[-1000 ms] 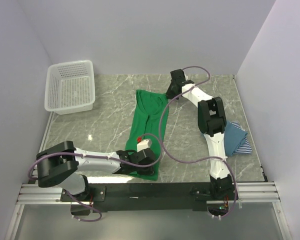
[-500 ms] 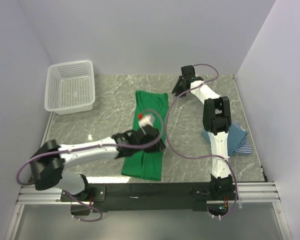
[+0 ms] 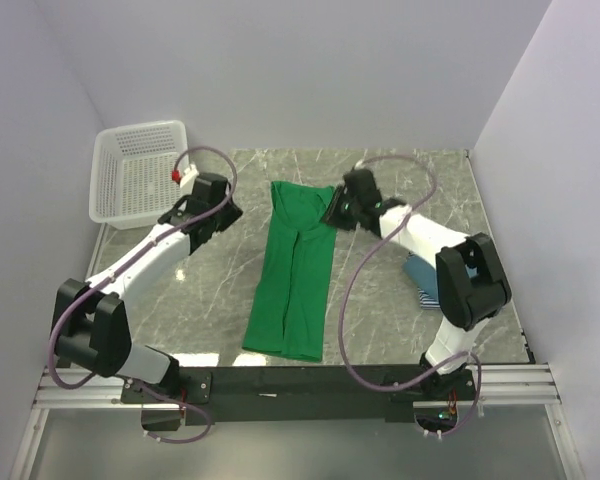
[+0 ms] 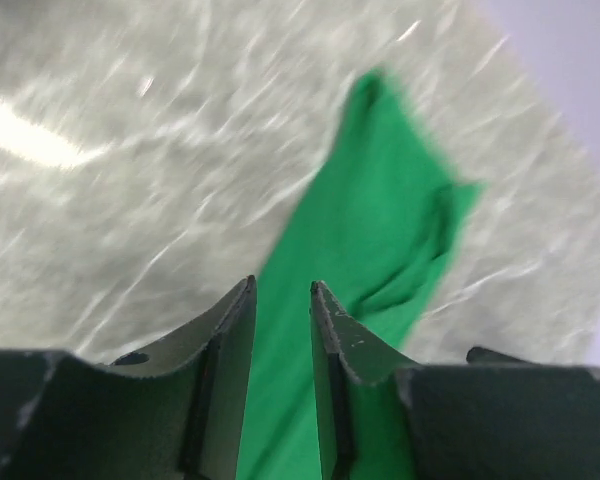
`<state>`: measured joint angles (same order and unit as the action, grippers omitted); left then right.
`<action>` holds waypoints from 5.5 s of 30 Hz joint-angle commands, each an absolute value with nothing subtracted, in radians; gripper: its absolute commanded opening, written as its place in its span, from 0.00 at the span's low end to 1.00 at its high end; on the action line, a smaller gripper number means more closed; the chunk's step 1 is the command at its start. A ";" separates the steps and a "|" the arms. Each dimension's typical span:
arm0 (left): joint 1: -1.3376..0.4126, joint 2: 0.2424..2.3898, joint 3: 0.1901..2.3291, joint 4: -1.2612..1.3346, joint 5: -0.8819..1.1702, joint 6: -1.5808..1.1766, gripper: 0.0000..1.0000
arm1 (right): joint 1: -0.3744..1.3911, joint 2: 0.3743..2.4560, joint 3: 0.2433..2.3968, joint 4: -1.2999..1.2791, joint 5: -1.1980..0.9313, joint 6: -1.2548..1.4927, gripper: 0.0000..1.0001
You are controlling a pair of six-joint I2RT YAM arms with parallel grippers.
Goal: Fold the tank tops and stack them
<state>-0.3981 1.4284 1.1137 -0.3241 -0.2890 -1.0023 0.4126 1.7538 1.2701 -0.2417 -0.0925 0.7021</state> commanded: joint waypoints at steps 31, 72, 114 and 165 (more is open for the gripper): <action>-1.150 0.966 0.500 -0.790 -0.399 -1.729 0.56 | 1.313 0.968 0.316 -0.264 0.210 1.508 0.53; -1.154 0.934 0.348 -0.522 -0.304 -1.563 0.16 | 1.350 0.997 0.317 -0.281 0.339 1.585 0.04; -0.818 1.278 0.837 -0.347 -0.413 -1.095 0.01 | 0.944 1.278 0.864 -0.394 0.276 0.842 0.00; -0.768 1.552 0.618 -0.054 -0.127 -1.166 0.10 | 0.721 1.594 0.700 -0.138 0.023 0.819 0.40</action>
